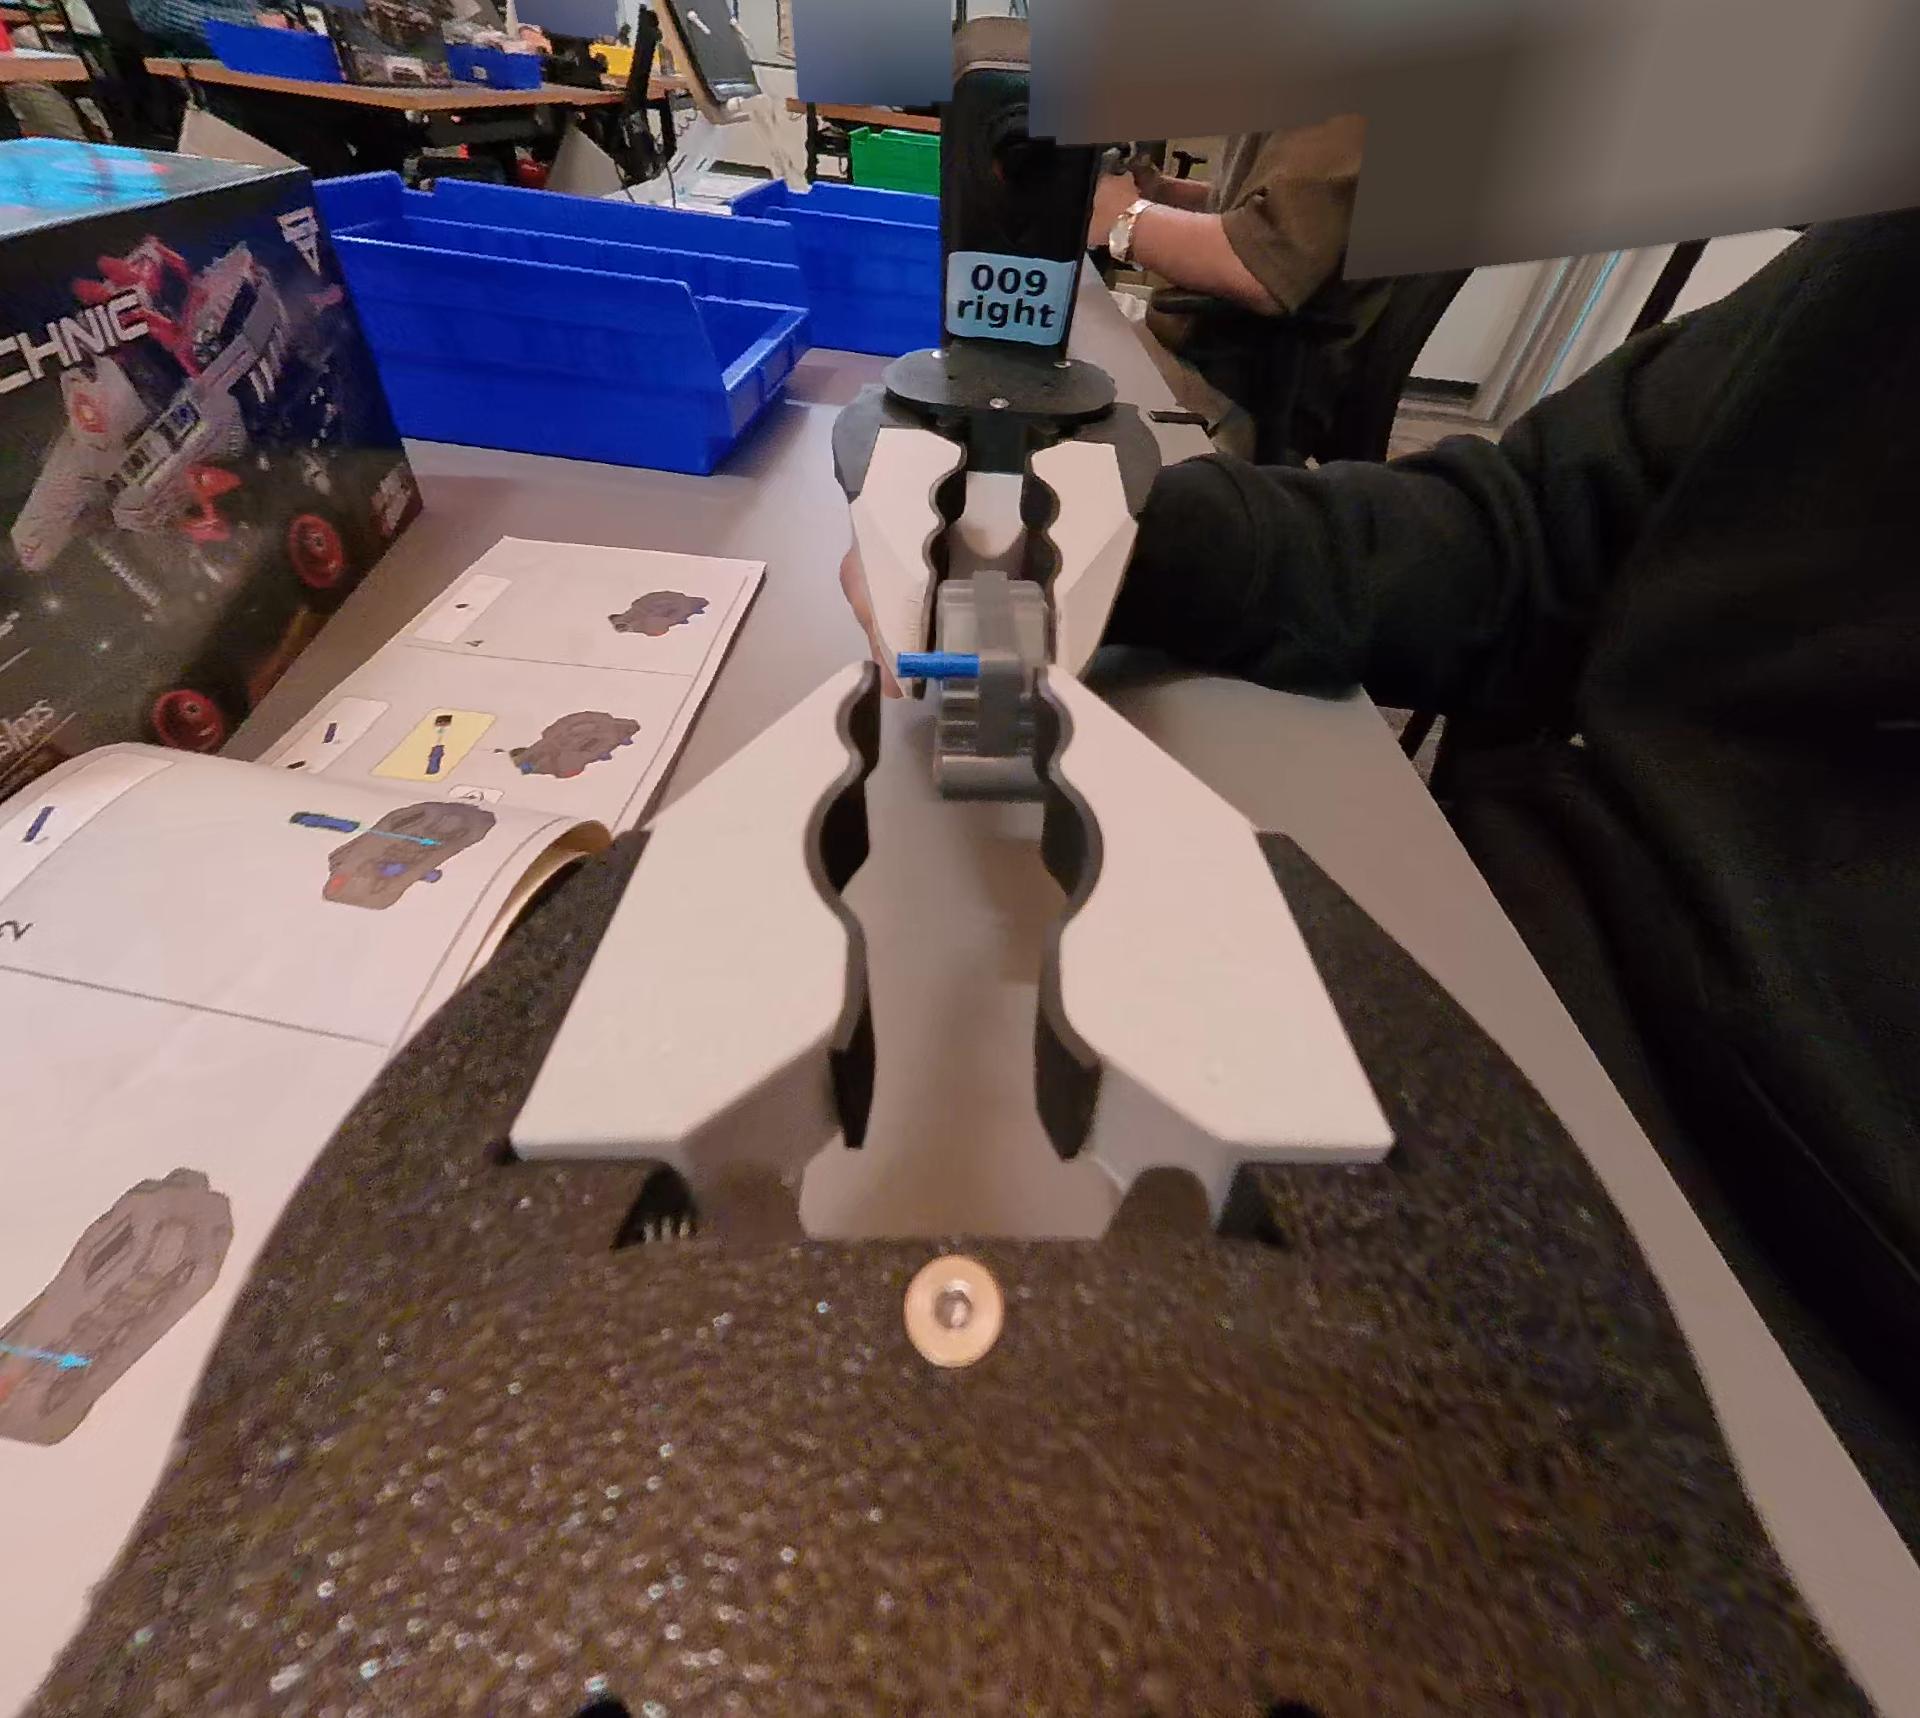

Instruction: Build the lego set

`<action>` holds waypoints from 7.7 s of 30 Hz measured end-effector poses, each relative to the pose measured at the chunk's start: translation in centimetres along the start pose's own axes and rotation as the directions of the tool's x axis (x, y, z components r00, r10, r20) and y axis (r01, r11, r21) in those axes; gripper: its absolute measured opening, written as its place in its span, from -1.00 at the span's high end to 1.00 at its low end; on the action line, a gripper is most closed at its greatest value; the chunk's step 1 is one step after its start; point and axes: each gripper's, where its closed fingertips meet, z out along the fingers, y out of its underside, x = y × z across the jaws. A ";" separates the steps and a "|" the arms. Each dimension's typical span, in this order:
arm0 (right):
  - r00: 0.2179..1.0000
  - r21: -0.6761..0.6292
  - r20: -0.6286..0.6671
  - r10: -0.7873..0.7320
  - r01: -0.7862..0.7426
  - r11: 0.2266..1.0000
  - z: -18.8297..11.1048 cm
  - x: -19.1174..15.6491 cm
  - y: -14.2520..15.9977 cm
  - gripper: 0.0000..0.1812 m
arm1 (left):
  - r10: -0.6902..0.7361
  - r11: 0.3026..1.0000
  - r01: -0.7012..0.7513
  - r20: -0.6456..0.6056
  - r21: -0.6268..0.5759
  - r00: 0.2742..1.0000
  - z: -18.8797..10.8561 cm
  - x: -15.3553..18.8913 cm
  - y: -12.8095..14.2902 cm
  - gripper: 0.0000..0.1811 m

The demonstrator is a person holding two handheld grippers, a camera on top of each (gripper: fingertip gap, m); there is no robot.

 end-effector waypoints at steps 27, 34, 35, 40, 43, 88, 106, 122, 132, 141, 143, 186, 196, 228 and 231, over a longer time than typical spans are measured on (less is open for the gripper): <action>0.997 -0.005 0.075 0.012 -0.011 1.000 0.0 -1.1 0.0 0.72 | 0.049 0.998 -0.051 -0.059 -0.037 0.997 0.0 1.3 0.2 0.78; 0.996 -0.012 0.091 0.015 -0.014 1.000 0.0 -1.3 0.1 0.72 | 0.052 0.997 -0.055 -0.066 -0.048 0.996 0.0 1.5 0.3 0.79; 0.996 -0.013 0.087 0.018 -0.017 1.000 0.1 -1.3 0.1 0.72 | 0.048 0.998 -0.051 -0.066 -0.044 0.997 0.0 1.5 0.3 0.79; 0.995 -0.014 0.093 0.022 -0.021 1.000 0.0 -1.3 0.2 0.72 | 0.045 0.998 -0.048 -0.069 -0.044 0.997 0.0 1.5 0.3 0.78; 0.995 -0.018 0.092 0.023 -0.021 1.000 0.1 -1.4 0.2 0.72 | 0.028 0.999 -0.031 -0.076 -0.040 0.997 0.0 1.5 0.4 0.78; 0.717 -0.542 -0.185 -0.672 0.497 0.678 0.5 3.8 5.0 0.73 | 0.075 0.980 -0.064 0.051 -0.186 0.996 -1.9 -1.3 3.3 0.64; 0.569 -0.676 -0.040 -0.821 0.590 0.441 1.1 3.1 7.9 0.68 | 0.160 0.891 -0.113 0.073 -0.440 0.984 -1.1 -2.0 7.8 0.68; 0.864 -0.543 -0.113 -0.490 0.359 0.759 0.4 1.1 6.6 0.40 | 0.138 0.883 -0.099 0.053 -0.458 0.989 -0.9 -1.6 8.5 0.70; 0.894 -0.514 -0.222 -0.388 0.231 0.826 0.2 2.5 6.5 0.48 | 0.138 0.855 -0.109 0.020 -0.507 0.990 -0.3 -1.0 9.7 0.74; 0.907 -0.512 -0.187 -0.378 0.238 0.825 -0.5 2.3 7.1 0.47 | 0.136 0.868 -0.095 0.049 -0.488 0.989 -0.3 -1.3 9.2 0.74; 0.905 -0.471 -0.230 -0.358 0.218 0.855 -1.3 2.9 6.1 0.47 | 0.111 0.881 -0.054 0.094 -0.470 0.989 -0.7 -2.0 8.9 0.75; 0.760 -0.229 -0.650 -0.020 -0.171 0.958 -11.2 11.0 4.7 0.43 | 0.136 0.972 0.143 0.942 -0.187 0.306 -26.5 -10.4 3.8 0.64; 0.783 -0.392 -0.614 -0.100 -0.192 0.900 -10.0 10.8 7.0 0.42 | 0.205 0.916 0.264 0.917 -0.303 0.342 -30.0 -14.2 9.1 0.54; 0.740 -0.218 -0.672 0.008 -0.209 0.953 -11.5 11.5 4.9 0.61 | 0.139 0.936 0.183 0.795 -0.300 0.591 -21.9 -7.8 4.7 0.60; 0.744 -0.223 -0.668 0.006 -0.208 0.952 -11.4 11.5 5.0 0.61 | 0.042 0.930 0.224 0.691 -0.291 0.722 -23.0 -7.8 4.0 0.61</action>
